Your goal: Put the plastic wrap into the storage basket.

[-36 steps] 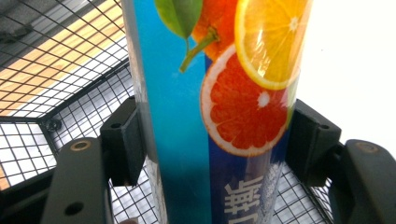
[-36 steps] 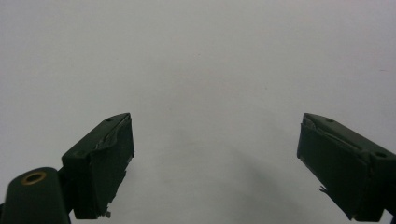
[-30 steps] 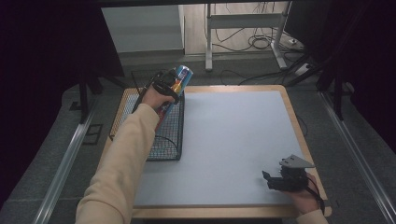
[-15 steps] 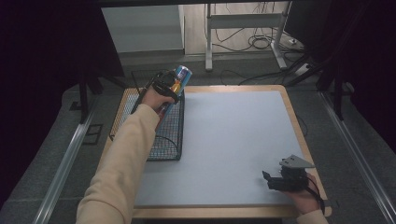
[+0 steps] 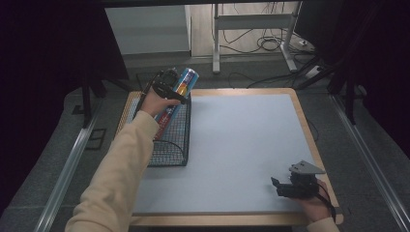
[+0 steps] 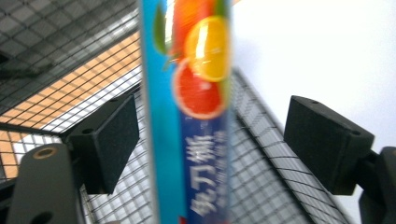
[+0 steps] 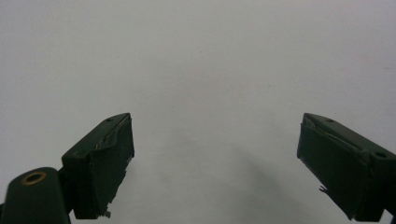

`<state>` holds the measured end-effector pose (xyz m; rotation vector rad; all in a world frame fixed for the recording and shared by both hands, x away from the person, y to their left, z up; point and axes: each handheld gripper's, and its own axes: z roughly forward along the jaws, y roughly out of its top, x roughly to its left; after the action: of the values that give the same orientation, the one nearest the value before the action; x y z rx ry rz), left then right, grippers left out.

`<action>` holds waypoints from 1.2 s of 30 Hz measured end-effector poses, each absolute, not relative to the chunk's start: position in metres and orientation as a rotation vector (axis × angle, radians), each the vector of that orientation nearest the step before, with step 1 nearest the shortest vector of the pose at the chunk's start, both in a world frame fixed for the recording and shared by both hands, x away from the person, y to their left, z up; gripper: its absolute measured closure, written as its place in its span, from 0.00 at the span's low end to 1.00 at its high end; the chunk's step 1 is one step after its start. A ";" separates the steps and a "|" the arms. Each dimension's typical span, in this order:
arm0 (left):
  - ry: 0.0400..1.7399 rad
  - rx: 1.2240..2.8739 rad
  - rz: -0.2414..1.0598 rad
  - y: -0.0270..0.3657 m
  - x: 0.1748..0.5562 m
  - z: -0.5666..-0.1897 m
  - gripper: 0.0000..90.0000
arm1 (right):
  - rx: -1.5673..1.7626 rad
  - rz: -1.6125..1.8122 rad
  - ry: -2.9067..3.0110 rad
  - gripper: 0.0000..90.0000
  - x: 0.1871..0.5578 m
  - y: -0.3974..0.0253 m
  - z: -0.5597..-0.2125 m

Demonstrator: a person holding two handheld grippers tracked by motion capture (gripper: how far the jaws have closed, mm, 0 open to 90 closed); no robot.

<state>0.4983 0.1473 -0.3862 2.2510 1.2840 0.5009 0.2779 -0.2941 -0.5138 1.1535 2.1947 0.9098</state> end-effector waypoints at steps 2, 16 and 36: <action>1.241 2.244 0.485 0.143 0.487 -0.380 0.20 | 1.152 0.910 2.194 0.12 0.278 -0.294 -0.514; 0.994 2.183 0.353 0.113 0.403 -0.369 0.21 | 1.146 0.916 2.179 0.12 0.275 -0.294 -0.510; 0.778 2.209 0.192 0.064 0.315 -0.435 0.23 | 1.132 0.945 2.183 0.12 0.274 -0.292 -0.510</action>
<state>0.3147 0.0638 -0.4354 2.2086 0.7779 0.1917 0.2738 -0.2921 -0.5098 1.1316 2.1830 0.9450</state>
